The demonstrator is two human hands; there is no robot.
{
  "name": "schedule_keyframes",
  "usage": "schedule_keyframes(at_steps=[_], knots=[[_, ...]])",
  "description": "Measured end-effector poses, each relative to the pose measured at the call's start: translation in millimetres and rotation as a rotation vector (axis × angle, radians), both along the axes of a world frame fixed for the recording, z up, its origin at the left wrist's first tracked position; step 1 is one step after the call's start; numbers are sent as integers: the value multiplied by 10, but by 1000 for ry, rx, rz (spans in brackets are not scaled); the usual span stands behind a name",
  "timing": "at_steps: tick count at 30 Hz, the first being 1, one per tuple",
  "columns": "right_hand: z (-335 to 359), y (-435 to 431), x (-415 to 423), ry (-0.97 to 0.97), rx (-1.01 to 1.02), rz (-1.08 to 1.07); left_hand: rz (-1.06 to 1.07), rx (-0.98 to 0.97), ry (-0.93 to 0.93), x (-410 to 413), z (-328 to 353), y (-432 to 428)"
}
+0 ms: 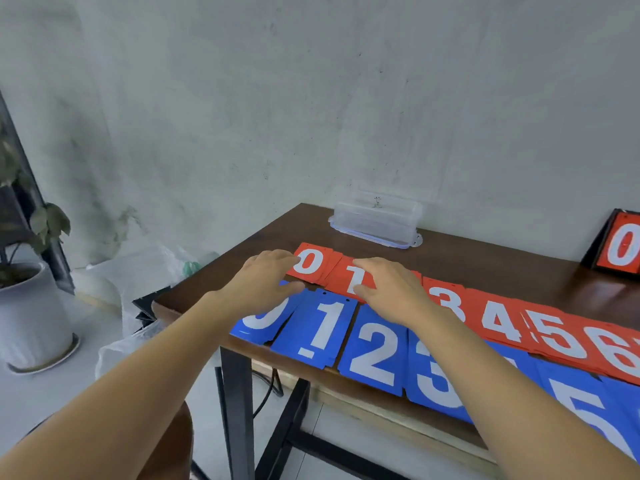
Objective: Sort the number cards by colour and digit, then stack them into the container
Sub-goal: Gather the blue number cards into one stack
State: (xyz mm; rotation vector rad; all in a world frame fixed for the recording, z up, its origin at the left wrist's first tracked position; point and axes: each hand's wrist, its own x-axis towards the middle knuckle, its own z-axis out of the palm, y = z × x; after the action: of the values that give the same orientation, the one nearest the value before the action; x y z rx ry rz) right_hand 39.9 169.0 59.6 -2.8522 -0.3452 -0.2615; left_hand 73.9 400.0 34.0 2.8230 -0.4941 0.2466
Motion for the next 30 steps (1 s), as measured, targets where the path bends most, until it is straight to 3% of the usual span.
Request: schedule_keyframes(at_steps=[14,23,30], knots=[[-378,-45,-1054,84,97,102,228,-70,38,-1509,-348,180],[-179,425,-915,98,84,113,278,-143,65,-1196,-164,373],[-305,969,-339,183,-64,161,296,-83,50,-903,-332,723]])
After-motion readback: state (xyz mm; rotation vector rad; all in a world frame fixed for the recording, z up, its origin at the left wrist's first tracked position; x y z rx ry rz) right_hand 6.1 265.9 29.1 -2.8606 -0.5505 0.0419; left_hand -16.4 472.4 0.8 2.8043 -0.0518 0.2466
